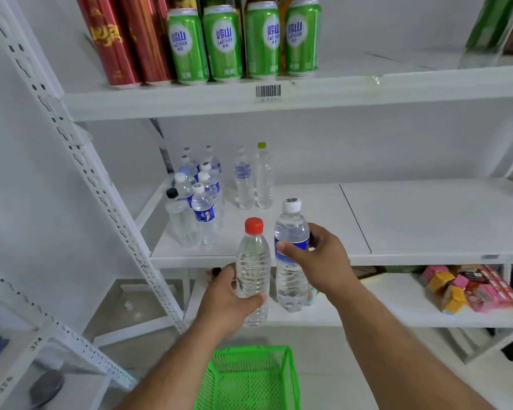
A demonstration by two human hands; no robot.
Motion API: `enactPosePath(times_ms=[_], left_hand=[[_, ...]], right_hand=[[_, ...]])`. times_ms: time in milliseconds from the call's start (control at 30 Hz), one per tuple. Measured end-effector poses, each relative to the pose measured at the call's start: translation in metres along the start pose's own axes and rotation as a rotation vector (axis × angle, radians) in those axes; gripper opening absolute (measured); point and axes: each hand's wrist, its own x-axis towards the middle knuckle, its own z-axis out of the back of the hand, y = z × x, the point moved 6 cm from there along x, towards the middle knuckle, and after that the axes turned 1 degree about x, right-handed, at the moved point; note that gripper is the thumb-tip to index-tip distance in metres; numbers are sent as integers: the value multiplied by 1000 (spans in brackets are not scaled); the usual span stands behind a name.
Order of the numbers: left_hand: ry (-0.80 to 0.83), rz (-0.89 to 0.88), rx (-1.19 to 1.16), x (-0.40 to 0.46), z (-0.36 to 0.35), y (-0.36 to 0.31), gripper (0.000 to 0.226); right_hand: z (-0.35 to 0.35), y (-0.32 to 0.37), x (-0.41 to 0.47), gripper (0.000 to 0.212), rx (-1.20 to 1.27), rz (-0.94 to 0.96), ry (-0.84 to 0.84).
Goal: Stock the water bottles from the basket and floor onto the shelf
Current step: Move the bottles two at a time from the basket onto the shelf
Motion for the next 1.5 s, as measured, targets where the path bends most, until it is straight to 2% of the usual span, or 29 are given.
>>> enactPosePath(times_ms=[367, 600, 700, 1000, 1500], left_hand=[[-10, -43, 5, 83, 4, -3, 50], [-15, -66, 50, 136, 7, -1, 53], [-5, -59, 55, 157, 4, 1, 54], [-99, 26, 23, 222, -7, 10, 43], [-193, 60, -45, 337, -30, 34, 58]], right_hand=[[-17, -5, 81, 38, -70, 1, 11], [-33, -1, 124, 33, -114, -19, -11], [-36, -2, 143, 24, -107, -16, -8], [-47, -30, 213, 21, -147, -12, 59], [-82, -81, 305, 24, -176, -11, 106]])
